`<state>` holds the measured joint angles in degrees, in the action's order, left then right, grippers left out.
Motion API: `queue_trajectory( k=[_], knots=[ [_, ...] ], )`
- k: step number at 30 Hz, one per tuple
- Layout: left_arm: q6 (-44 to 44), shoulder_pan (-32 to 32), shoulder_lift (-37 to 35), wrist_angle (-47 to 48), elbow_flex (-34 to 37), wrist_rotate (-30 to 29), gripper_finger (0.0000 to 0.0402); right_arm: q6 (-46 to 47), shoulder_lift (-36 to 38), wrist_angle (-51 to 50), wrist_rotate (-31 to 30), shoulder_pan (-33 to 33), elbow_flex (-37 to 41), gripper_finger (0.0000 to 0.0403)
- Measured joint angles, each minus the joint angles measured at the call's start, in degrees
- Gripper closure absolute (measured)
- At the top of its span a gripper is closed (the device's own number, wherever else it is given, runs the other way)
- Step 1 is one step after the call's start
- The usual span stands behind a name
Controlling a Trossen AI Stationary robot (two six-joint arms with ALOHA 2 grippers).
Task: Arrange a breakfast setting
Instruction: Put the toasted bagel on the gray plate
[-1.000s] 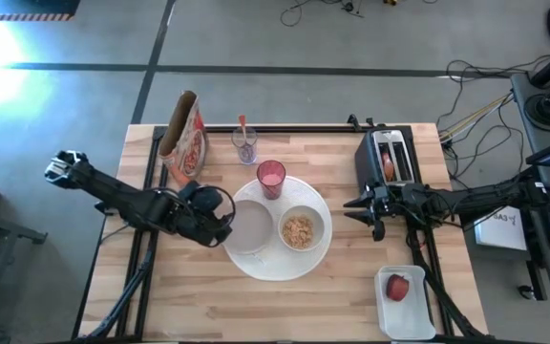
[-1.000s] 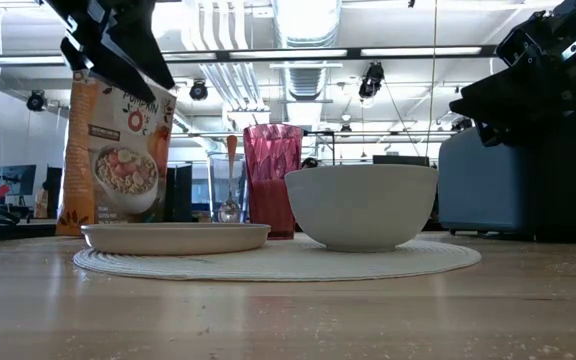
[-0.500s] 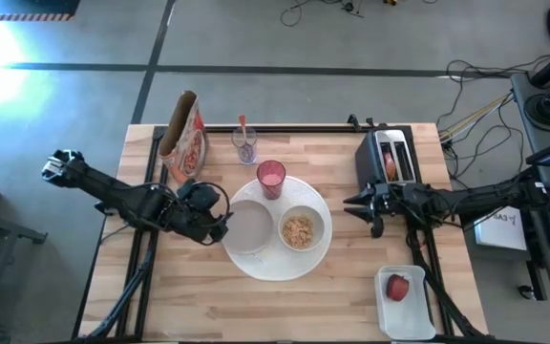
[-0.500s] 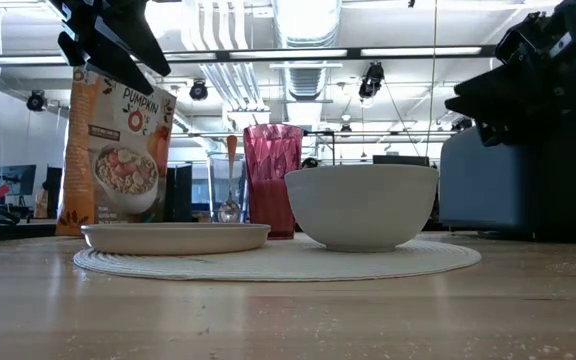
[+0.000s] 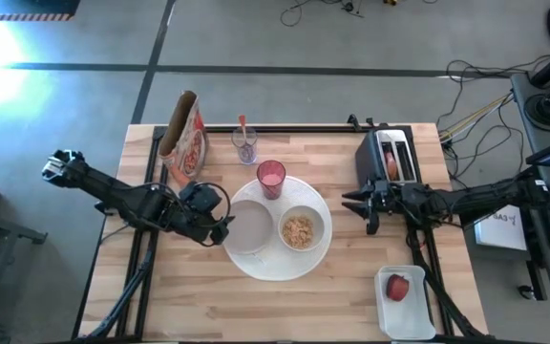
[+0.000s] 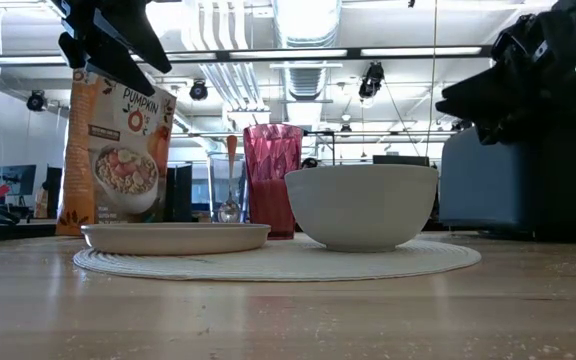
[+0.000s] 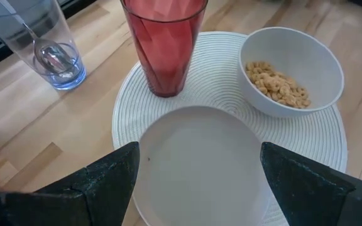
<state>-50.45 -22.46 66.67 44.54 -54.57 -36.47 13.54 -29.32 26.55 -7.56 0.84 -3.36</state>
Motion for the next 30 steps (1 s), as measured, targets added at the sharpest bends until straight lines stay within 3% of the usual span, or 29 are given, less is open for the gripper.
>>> queue_trajectory(
  k=[11, 16, 19, 23, 30],
  knots=[
    [0.25, 0.00, 0.46, 0.06, 0.20, 0.02, 0.0088, 9.24, -0.91, -0.36, -0.40, -0.04, -4.56, 0.0282],
    [0.47, 0.00, 0.46, 0.51, 0.26, 0.02, 0.0088, 9.10, -0.90, -1.26, -0.36, -0.04, -8.82, 0.0282],
    [0.47, 0.00, 0.46, 0.84, 0.28, 0.05, 0.0088, 10.21, -0.90, -8.18, -0.32, -0.04, -12.93, 0.0282],
    [0.47, 0.00, 0.44, 1.40, 0.28, 0.71, 0.0088, 16.39, -1.91, -25.57, -0.28, -0.04, -20.92, 0.0282],
    [0.50, 0.00, 0.42, 1.79, 0.33, 1.05, 0.0088, 29.95, -9.26, -47.58, -1.54, 0.02, -33.58, 0.0282]
  ],
)
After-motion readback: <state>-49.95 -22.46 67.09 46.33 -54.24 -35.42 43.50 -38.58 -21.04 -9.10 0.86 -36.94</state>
